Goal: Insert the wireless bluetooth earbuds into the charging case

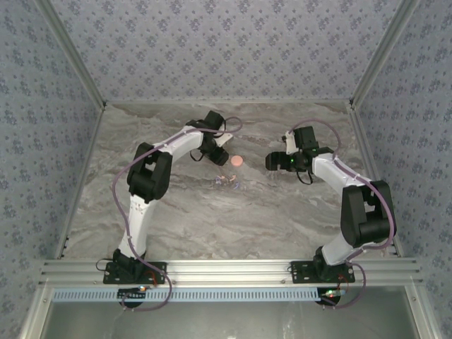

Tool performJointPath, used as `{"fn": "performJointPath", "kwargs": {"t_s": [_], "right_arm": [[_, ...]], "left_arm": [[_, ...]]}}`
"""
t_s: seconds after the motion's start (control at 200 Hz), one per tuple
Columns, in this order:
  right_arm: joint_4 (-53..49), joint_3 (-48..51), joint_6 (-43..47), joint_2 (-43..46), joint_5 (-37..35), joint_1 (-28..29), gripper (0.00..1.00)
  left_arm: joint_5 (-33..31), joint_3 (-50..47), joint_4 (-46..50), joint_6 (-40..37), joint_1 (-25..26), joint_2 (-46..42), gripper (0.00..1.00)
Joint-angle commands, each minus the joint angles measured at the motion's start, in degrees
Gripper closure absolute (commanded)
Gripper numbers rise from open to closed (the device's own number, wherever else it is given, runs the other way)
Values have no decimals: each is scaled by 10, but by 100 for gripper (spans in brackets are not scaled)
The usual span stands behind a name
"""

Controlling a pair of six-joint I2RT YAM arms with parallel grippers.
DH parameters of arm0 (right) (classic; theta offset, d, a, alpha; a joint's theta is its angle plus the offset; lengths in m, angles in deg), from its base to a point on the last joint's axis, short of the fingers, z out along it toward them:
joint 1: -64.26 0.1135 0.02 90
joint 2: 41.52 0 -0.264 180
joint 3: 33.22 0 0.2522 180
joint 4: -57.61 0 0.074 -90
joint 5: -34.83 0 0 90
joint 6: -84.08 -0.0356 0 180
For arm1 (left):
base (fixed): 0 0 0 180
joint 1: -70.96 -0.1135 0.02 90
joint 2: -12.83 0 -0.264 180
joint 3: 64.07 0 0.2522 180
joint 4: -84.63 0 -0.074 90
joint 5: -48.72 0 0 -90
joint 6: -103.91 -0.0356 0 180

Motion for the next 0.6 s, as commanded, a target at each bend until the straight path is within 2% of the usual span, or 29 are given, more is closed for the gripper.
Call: {"fn": "performJointPath", "kwargs": {"t_s": [0.0, 0.315, 0.46, 0.595], "right_arm": [[-18, -12, -4, 5, -2, 7, 10], [-20, -46, -1, -39, 7, 38, 10], [-24, -73, -1, -72, 8, 57, 10], [-35, -100, 0, -100, 9, 73, 11]], "left_arm": [[-52, -9, 5, 66, 1, -10, 48], [-130, -116, -24, 276, 0, -78, 47], [-119, -166, -44, 339, 1, -99, 48], [-110, -195, -62, 352, 1, -112, 36]]}}
